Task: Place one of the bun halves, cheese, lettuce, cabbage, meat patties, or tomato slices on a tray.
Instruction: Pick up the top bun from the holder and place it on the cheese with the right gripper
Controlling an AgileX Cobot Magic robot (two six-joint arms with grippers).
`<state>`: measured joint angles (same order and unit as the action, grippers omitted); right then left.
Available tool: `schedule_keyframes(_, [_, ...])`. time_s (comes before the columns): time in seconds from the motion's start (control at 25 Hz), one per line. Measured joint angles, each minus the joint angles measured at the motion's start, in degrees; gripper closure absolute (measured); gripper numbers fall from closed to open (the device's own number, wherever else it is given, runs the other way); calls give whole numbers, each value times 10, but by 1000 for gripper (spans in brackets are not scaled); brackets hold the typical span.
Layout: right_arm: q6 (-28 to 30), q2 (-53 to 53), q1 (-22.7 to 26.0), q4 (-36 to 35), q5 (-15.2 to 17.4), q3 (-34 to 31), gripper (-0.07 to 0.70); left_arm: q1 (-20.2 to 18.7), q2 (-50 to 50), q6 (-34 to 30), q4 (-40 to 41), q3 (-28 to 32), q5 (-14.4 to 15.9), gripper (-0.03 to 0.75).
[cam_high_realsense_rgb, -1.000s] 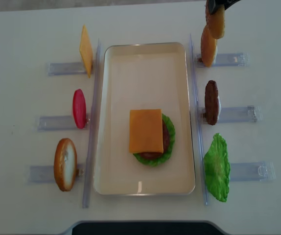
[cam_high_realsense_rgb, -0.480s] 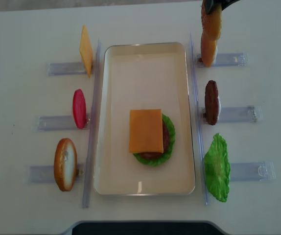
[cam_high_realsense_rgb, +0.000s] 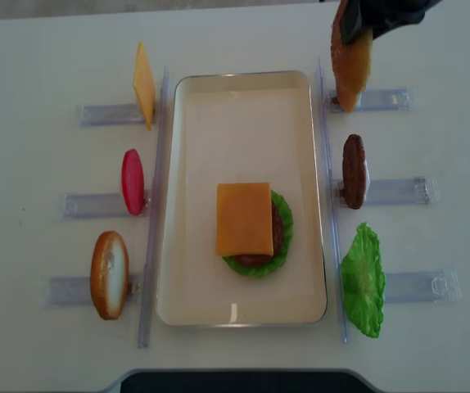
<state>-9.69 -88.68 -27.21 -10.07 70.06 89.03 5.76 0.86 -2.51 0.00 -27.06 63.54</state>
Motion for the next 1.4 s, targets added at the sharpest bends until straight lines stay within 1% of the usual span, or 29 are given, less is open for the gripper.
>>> schedule_keyframes(0.16, [-28, 75, -44, 9, 2, -88, 412, 0, 0, 0, 0, 0, 0, 451])
schedule_keyframes(0.4, [-101, 190, -135, 15, 2, -220, 413, 0, 0, 0, 0, 0, 0, 451])
schedule_keyframes(0.56, [-149, 239, -191, 18, 3, -279, 413, 0, 0, 0, 0, 0, 0, 451])
schedule_keyframes(0.64, [-160, 248, -208, 19, 3, -292, 413, 0, 0, 0, 0, 0, 0, 451])
schedule_keyframes(0.72, [-164, 248, -215, 19, 1, -297, 413, 0, 0, 0, 0, 0, 0, 451])
schedule_keyframes(0.96, [-165, 248, -215, 21, -30, -297, 413, 0, 0, 0, 0, 0, 0, 451])
schedule_keyframes(1.24, [-165, 248, -215, 21, -38, -297, 413, 0, 0, 0, 0, 0, 0, 451])
schedule_keyframes(1.4, [-150, 247, -215, 4, -58, -297, 413, 0, 0, 0, 0, 0, 0, 451])
